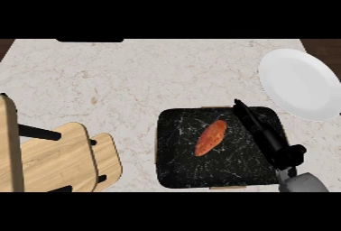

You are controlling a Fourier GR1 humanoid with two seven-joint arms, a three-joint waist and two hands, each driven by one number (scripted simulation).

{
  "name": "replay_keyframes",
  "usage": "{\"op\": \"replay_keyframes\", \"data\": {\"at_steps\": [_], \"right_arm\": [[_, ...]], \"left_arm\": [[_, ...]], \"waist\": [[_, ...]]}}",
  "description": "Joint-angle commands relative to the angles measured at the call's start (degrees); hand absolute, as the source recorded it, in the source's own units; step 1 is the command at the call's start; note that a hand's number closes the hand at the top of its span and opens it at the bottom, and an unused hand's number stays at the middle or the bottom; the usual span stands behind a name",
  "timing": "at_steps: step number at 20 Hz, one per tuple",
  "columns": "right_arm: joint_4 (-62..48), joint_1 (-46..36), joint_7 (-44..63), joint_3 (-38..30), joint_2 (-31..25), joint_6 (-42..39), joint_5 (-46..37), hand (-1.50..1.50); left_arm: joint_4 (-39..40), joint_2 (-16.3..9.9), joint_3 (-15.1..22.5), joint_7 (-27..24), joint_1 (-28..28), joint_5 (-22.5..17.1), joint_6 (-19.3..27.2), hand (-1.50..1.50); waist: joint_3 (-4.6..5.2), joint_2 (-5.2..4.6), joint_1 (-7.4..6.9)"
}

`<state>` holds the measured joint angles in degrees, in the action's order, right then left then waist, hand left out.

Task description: Pick the sweet potato from the tray and place it in the plate

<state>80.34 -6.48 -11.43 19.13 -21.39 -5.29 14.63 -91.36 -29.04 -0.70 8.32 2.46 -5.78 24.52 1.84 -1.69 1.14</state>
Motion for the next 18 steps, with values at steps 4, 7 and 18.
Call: {"op": "replay_keyframes", "data": {"at_steps": [4,7,18], "right_arm": [[8.0,-2.9,8.7,-6.3,8.0,13.1,4.8,1.50],[2.8,-3.6,8.4,-4.5,-10.5,15.3,-15.6,1.50],[10.0,8.8,-7.4,-2.8,16.9,36.7,-11.9,-1.50]], "left_arm": [[3.0,5.4,5.8,0.0,-0.3,-1.3,-4.5,0.00],[3.9,6.5,6.6,1.0,0.8,-2.4,-5.1,0.00],[2.9,10.2,7.5,2.4,1.1,-3.2,-8.1,0.00]], "waist": [[-1.69,1.96,0.56],[1.26,2.33,2.80],[-2.11,1.75,2.38]]}}
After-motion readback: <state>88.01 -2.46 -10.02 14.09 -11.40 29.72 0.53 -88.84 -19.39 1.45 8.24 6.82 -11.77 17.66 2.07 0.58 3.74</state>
